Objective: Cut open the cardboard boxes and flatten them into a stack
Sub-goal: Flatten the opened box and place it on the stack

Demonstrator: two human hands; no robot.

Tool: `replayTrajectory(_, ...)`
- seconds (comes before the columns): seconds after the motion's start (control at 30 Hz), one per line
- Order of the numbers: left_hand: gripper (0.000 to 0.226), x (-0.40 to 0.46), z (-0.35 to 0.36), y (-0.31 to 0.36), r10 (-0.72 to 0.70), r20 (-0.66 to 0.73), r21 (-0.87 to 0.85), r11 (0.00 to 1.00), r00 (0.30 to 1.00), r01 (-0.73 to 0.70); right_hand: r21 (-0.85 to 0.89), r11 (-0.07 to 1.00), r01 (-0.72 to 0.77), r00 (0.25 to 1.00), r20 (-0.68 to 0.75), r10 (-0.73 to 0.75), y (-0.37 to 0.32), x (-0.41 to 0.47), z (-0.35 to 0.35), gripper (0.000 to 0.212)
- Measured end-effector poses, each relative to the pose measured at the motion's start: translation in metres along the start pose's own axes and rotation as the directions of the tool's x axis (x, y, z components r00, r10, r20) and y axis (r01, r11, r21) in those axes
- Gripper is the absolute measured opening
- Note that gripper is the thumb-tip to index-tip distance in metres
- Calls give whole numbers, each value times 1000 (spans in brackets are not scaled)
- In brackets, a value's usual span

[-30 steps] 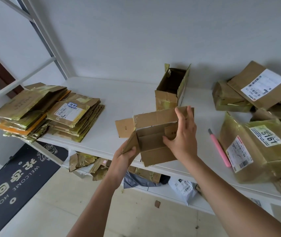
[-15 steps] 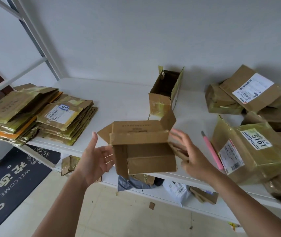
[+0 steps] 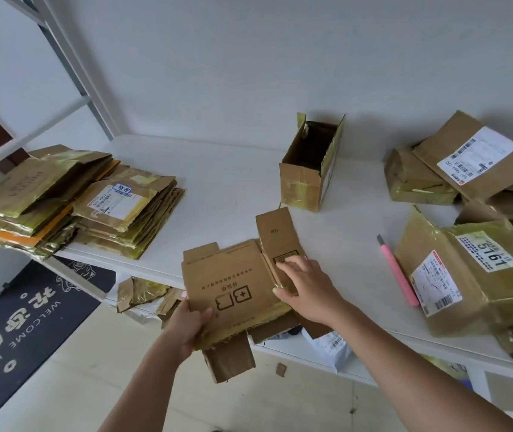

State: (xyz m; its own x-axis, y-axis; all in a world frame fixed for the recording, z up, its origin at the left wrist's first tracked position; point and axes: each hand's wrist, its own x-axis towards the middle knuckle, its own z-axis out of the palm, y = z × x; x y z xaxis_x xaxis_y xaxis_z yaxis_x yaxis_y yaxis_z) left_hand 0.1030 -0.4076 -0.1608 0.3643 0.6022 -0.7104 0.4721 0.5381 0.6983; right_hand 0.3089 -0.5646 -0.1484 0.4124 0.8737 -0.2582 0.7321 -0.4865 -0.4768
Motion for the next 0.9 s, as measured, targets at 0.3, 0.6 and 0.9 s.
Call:
replayTrajectory(0.3,23,5,15,5,-33,-190,39,998,981,41,-345,938,-44,997,47,64,0,5,40,83)
replayTrajectory(0.6,33,21,27,-10,41,-320,-48,997,947,-59,-389,919,-69,988,-152,9,-1,3,52,76)
replayTrajectory(0.9,30,-1,28,1,54,-383,-167,978,922,-127,-296,954,-46,996,-86,22,-1,3,40,83)
